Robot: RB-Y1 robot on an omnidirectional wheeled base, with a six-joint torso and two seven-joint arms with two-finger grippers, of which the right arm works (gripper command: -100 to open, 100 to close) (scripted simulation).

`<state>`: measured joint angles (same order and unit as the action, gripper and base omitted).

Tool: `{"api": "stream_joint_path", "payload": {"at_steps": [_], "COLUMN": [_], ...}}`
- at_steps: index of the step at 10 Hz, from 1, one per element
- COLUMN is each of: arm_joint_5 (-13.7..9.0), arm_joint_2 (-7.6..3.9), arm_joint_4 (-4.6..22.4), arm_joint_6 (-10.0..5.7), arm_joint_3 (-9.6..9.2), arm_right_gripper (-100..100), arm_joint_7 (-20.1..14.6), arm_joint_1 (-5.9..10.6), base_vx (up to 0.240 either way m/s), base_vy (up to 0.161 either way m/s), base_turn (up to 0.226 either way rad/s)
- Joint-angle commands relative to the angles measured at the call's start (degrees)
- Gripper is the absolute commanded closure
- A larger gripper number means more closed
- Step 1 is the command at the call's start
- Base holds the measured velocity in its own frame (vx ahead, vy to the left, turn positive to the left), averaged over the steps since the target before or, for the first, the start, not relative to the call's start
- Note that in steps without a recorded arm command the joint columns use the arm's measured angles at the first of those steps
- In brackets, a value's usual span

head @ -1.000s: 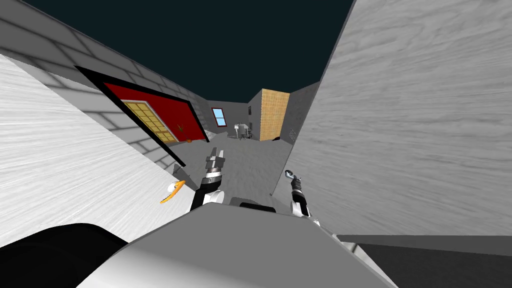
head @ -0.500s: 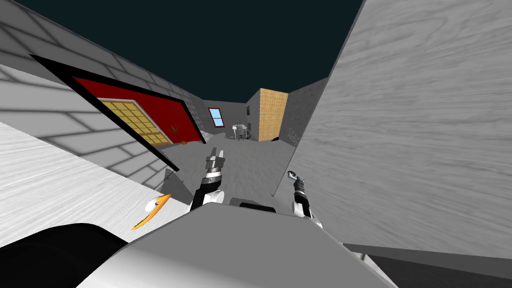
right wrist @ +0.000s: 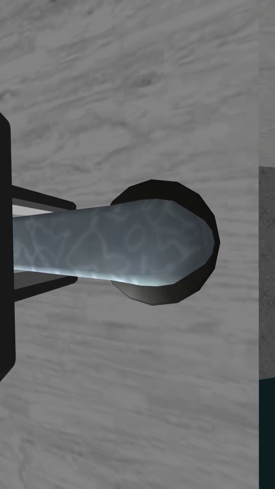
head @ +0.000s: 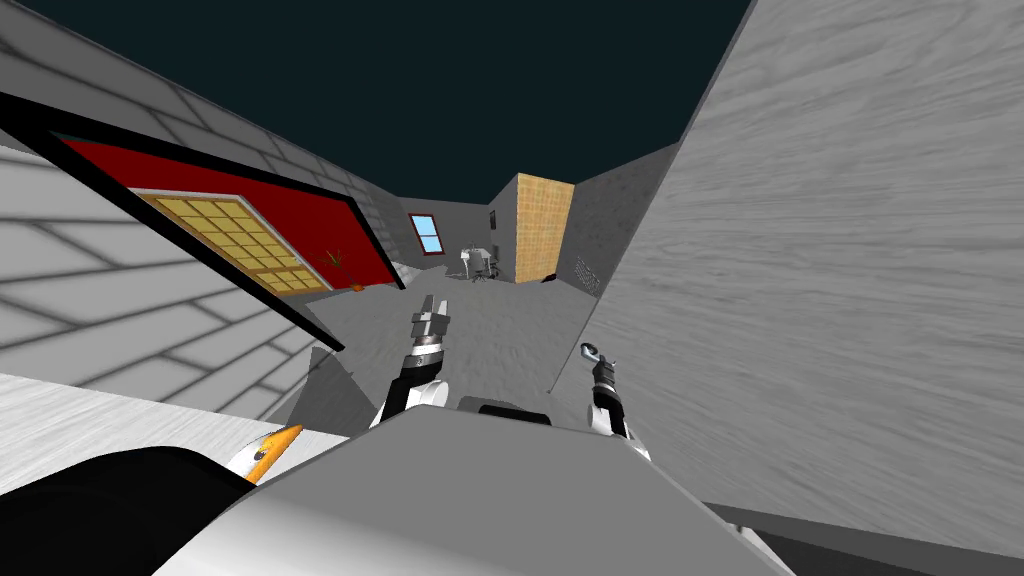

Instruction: Push the door open

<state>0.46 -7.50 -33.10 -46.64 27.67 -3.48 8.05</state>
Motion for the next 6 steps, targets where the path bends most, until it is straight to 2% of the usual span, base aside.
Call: {"api": "stream_joint_path", "payload": {"at_steps": [1,6], "arm_joint_5": [-0.49,-1.74], "arm_joint_2": [0.00,-0.26], "arm_joint_4": [-0.97,-0.86], "arm_joint_6": [0.57,0.59], "arm_joint_3": [0.87,3.03], "arm_right_gripper": [100,100], "arm_joint_7": [0.29,1.15], "arm_joint_1": [-0.51,-0.72], "base_vx": [0.131,0.185], "base_vy": [0.023,0.045], "base_turn": [-0.032,-0.061]}}
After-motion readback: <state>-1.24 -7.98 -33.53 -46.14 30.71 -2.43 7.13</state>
